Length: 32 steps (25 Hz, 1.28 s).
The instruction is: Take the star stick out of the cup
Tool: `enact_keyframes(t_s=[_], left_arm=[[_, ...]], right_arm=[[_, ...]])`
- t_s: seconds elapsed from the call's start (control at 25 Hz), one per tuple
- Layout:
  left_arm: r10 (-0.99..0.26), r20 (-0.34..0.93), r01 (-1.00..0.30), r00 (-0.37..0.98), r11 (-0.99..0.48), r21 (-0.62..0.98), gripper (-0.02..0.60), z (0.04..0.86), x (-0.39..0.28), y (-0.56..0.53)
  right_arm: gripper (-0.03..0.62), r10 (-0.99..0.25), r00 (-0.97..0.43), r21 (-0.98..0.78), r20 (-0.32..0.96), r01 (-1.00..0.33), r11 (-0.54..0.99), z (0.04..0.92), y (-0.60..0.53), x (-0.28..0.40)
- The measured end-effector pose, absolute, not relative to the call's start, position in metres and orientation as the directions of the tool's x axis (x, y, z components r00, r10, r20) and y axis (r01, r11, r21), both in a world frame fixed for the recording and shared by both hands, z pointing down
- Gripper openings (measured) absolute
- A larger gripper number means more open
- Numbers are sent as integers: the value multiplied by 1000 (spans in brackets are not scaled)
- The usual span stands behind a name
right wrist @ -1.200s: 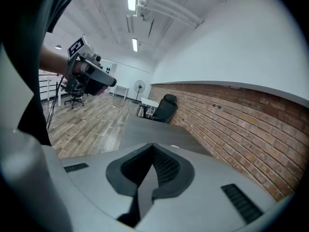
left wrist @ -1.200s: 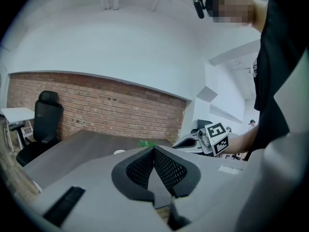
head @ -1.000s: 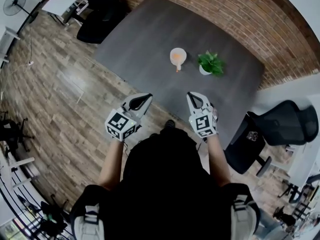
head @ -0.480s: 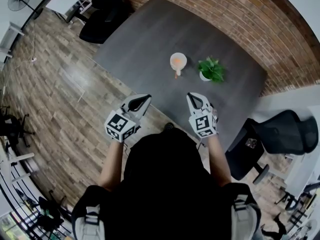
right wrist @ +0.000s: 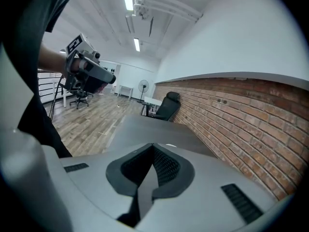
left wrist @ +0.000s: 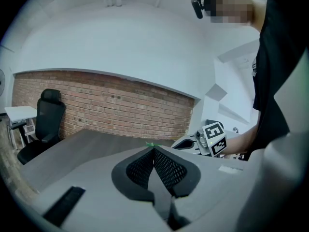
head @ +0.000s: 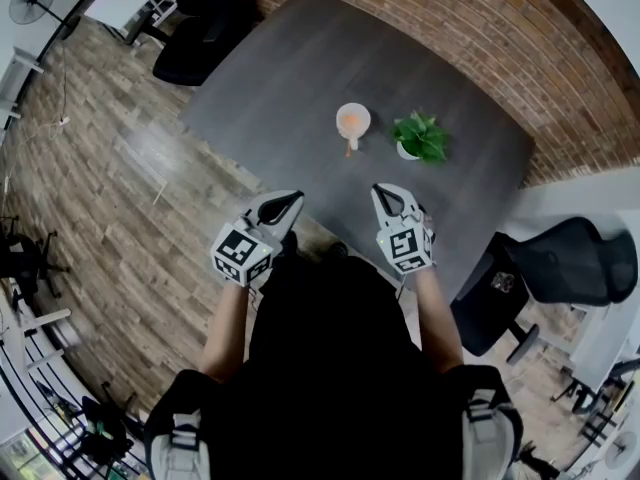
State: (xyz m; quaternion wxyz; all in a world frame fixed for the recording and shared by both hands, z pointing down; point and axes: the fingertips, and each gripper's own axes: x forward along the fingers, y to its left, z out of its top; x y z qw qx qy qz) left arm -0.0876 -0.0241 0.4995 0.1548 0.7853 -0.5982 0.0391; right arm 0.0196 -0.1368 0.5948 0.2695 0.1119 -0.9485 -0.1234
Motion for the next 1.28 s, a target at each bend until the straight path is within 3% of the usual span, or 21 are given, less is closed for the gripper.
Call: enact_keyframes(t_s=[0.72,1.28], left_arm=[[-767,230,-800,600,-569,190,2,491,-154,-127],[-606,240,-648,759,-740,181,2,503,-189,-170]], right_arm=[[0,-529,-673,283,517,-449,847,600,-172,-14],[2,-620,-582,270,527,-578,771,621,-180,-61]])
